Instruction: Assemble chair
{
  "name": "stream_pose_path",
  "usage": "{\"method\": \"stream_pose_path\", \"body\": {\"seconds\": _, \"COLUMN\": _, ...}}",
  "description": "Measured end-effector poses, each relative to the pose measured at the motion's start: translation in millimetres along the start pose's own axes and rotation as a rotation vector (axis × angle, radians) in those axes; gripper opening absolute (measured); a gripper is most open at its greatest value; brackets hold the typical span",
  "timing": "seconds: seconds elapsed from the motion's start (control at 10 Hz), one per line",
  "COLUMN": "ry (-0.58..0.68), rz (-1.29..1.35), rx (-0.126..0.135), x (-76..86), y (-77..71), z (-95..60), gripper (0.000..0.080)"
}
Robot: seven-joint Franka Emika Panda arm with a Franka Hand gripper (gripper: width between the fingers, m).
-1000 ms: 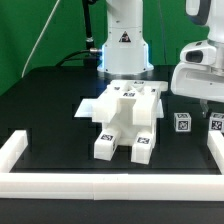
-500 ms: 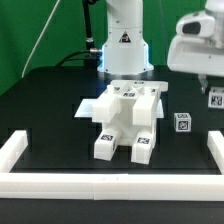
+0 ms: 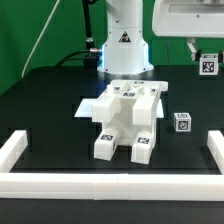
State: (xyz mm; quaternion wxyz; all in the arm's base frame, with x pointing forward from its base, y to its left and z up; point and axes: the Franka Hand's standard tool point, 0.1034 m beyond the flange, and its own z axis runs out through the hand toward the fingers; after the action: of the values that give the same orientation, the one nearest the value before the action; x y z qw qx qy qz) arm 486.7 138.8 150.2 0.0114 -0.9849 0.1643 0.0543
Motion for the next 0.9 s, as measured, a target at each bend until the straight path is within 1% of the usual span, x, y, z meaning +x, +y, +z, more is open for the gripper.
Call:
{"method": "stream_pose_path", "body": {"seconds": 0.1, "ry": 0.0, "rz": 0.0, "rx": 0.0, "x": 0.0, "y": 0.0, "z": 0.0, "gripper": 0.0282}}
{"method": "stream_pose_path", "body": {"seconds": 0.2, "ry": -0.004, "rz": -0.045, "rx": -0.008, "x": 2.0, "y": 3.8, "z": -2.6, "gripper": 0.0284}}
{"method": "stream_pose_path", "body": {"seconds": 0.3, "ry": -0.003, "rz": -0.103, "rx": -0.019, "x": 12.2, "y": 14.6, "z": -12.5, "gripper": 0.0284}}
{"method": "stream_pose_path", "body": {"seconds": 0.4, "ry": 0.0, "rz": -0.165, "rx": -0.018, "x": 22.0, "y": 24.8, "z": -20.0, "gripper": 0.0284}}
{"method": "stream_pose_path", "body": {"seconds": 0.5, "ry": 0.014, "rz": -0.223, "rx": -0.02, "x": 35.4, "y": 38.0, "z": -28.9, "gripper": 0.0284}}
{"method": "stream_pose_path", "body": {"seconds": 0.6, "ry": 0.031, "rz": -0.263, "rx": -0.02, "x": 46.0, "y": 45.6, "z": -35.8, "gripper": 0.0284}}
{"method": "stream_pose_path", "body": {"seconds": 0.7, "ry": 0.034, "rz": -0.269, "rx": -0.016, "x": 49.1, "y": 49.3, "z": -35.5, "gripper": 0.0284}}
{"method": "stream_pose_path", "body": {"seconds": 0.9, "ry": 0.032, "rz": -0.266, "rx": -0.017, "x": 48.0, "y": 48.1, "z": -34.3, "gripper": 0.0284}}
